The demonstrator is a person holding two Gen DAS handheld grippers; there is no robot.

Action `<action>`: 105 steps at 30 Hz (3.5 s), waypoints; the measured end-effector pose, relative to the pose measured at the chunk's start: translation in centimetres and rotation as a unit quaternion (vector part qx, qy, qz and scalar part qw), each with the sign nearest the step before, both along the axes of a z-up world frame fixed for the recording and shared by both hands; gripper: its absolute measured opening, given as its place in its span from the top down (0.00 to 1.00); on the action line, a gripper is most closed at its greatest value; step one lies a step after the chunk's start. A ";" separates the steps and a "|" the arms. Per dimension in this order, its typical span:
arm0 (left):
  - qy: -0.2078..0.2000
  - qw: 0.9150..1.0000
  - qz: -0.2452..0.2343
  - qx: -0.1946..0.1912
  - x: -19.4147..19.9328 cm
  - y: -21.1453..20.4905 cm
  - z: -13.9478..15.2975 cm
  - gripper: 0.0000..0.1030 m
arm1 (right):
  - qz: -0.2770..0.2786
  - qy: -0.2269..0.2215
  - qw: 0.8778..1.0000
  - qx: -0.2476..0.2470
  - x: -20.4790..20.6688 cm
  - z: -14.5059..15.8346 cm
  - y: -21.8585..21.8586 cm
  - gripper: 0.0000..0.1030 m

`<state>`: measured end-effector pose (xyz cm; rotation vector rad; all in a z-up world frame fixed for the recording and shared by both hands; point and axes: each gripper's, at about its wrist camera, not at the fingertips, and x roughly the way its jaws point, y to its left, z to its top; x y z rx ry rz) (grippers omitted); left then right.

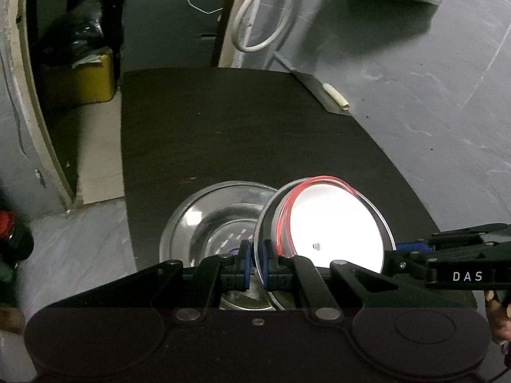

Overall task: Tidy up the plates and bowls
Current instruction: 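Lift the bowl stack with both grippers and carry it over the steel plates, then lower the bowl stack onto the steel plates and open both grippers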

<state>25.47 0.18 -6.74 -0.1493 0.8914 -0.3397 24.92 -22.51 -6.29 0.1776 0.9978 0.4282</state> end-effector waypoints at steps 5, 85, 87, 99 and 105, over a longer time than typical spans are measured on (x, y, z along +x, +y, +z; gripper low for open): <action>0.006 1.000 0.014 0.004 0.2 0.9 -0.4 0.95 | 0.014 0.002 1.000 -0.005 0.8 -0.1 1.2 0.79; -0.031 0.994 0.091 0.042 -2.0 2.7 1.1 0.42 | -0.023 -0.069 0.997 -0.011 -0.7 1.4 2.6 0.59; -0.039 0.994 0.093 0.047 -2.4 2.6 1.4 0.36 | -0.028 -0.075 0.997 -0.009 -0.9 1.6 2.3 0.56; -0.074 0.990 0.105 0.065 -4.3 1.9 3.1 0.11 | -0.057 -0.109 0.992 0.004 -2.1 2.9 1.1 0.26; -0.085 0.987 0.116 0.072 -5.0 1.8 3.9 0.02 | -0.070 -0.130 0.989 0.008 -2.6 3.5 0.7 0.08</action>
